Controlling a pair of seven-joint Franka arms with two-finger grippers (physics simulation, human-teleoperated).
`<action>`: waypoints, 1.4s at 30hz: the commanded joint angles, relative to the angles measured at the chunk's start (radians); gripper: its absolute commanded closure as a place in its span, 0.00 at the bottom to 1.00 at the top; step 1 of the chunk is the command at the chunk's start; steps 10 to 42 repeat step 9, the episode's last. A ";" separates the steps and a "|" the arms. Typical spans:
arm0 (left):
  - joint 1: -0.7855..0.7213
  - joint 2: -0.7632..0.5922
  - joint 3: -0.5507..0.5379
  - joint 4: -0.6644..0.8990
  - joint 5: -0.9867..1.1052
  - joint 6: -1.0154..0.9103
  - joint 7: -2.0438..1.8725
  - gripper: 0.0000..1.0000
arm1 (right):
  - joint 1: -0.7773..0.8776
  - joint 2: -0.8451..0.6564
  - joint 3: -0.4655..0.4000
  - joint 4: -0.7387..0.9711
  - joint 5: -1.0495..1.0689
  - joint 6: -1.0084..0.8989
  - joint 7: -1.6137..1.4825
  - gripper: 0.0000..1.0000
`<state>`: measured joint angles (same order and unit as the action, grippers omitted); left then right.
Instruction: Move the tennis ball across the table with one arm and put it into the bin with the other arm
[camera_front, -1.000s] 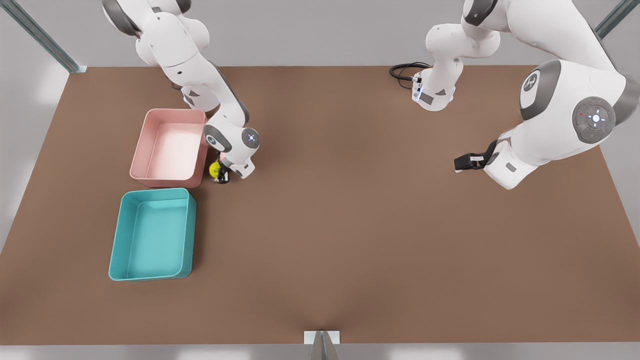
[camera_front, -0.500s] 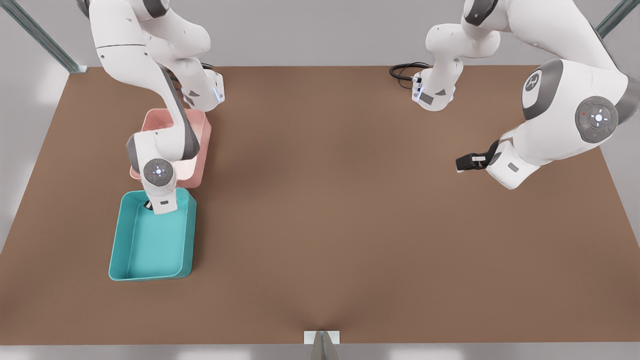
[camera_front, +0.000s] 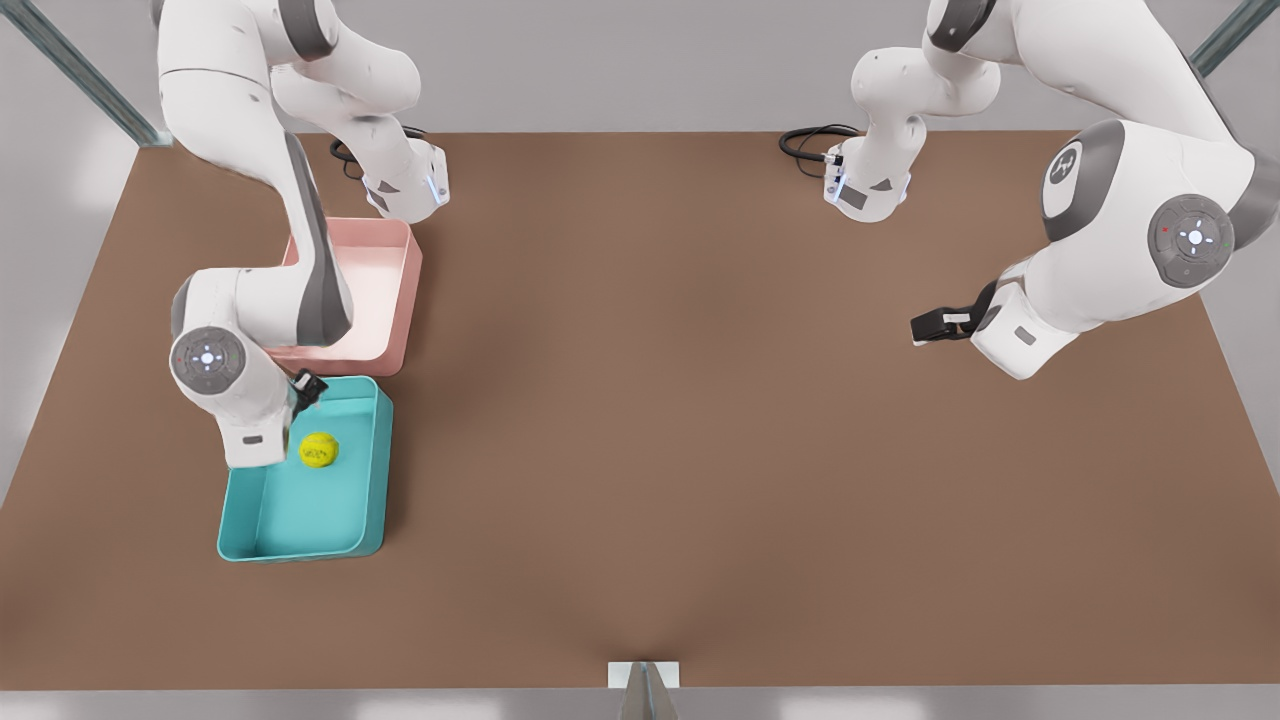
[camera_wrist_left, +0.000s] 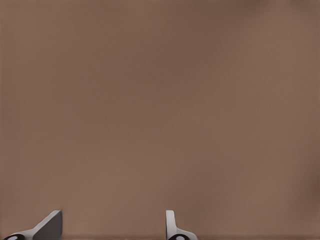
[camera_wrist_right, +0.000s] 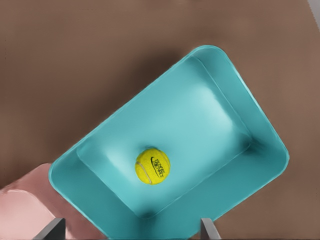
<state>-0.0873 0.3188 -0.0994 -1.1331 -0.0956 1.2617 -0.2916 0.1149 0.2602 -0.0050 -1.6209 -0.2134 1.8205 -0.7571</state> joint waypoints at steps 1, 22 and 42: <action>0.003 -0.001 0.000 0.001 0.004 0.008 0.002 0.00 | -0.004 -0.108 0.025 0.044 0.063 -0.328 0.855 0.00; -0.003 0.000 -0.008 -0.007 0.051 0.076 0.252 0.00 | -0.027 -0.308 -0.027 -0.005 0.120 -0.363 0.854 0.00; -0.003 0.000 -0.008 -0.007 0.051 0.076 0.252 0.00 | -0.027 -0.308 -0.027 -0.005 0.120 -0.363 0.854 0.00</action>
